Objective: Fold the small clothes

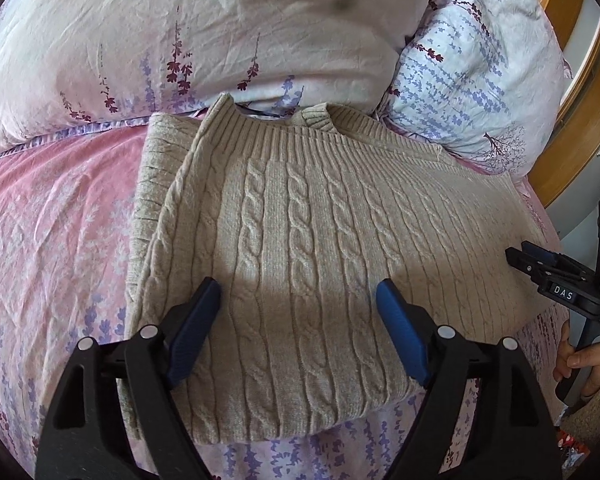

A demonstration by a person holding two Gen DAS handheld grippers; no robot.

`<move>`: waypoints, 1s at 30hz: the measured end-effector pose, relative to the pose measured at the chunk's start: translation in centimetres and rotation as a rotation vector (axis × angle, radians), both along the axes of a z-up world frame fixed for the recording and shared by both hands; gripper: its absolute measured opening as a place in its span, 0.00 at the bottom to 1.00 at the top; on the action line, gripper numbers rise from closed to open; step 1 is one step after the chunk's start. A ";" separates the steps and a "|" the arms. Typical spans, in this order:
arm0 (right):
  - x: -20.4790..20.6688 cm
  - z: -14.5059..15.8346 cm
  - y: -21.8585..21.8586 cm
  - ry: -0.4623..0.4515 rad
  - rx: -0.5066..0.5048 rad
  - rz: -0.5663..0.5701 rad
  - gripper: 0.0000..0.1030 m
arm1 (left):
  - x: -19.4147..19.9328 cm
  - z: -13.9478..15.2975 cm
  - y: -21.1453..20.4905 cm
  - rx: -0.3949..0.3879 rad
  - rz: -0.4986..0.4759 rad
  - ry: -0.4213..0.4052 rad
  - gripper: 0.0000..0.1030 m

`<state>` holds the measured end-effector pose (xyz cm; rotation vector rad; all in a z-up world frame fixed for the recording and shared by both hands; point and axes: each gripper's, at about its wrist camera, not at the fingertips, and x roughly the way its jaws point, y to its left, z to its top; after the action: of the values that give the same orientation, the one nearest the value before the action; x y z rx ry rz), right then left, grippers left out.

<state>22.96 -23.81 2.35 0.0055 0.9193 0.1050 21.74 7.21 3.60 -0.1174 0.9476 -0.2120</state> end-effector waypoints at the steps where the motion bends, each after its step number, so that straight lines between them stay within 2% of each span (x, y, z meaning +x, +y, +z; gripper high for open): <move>1: 0.1 0.1 0.1 0.010 -0.009 0.001 0.65 | -0.1 0.2 0.1 0.000 0.005 0.001 0.76; 3: 0.4 0.7 0.1 0.028 0.000 -0.013 0.65 | -0.2 1.1 1.2 -0.063 0.031 -0.001 0.72; 5: 0.3 1.7 0.5 -0.008 0.038 -0.003 0.65 | -0.2 2.2 3.3 -0.141 0.080 -0.022 0.72; 8: 0.5 2.6 2.2 -0.037 0.046 0.037 0.65 | 0.9 3.2 7.0 -0.216 0.152 -0.029 0.72; 14: 1.5 1.6 5.7 0.007 0.008 0.106 0.65 | 3.2 2.4 10.3 -0.192 0.149 0.062 0.72; 16: 1.8 0.7 6.0 0.051 0.006 0.098 0.65 | 3.5 1.9 10.7 -0.197 0.135 0.088 0.72; 19: 2.0 0.2 6.1 0.053 0.012 0.097 0.67 | 3.8 1.1 10.7 -0.190 0.106 0.119 0.72; 23: 2.2 -0.1 6.7 0.058 -0.029 0.117 0.70 | 4.6 0.2 10.2 -0.164 0.077 0.157 0.72; 27: 2.4 -0.4 7.2 0.042 -0.047 0.116 0.73 | 5.0 0.0 9.7 -0.148 0.049 0.157 0.72; 30: 2.4 -0.4 7.1 0.038 -0.036 0.114 0.74 | 5.3 -0.1 9.4 -0.174 0.037 0.160 0.72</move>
<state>25.36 -16.69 1.94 -0.0787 0.9595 0.1948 27.02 16.60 3.54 -0.3154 1.0849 -0.2529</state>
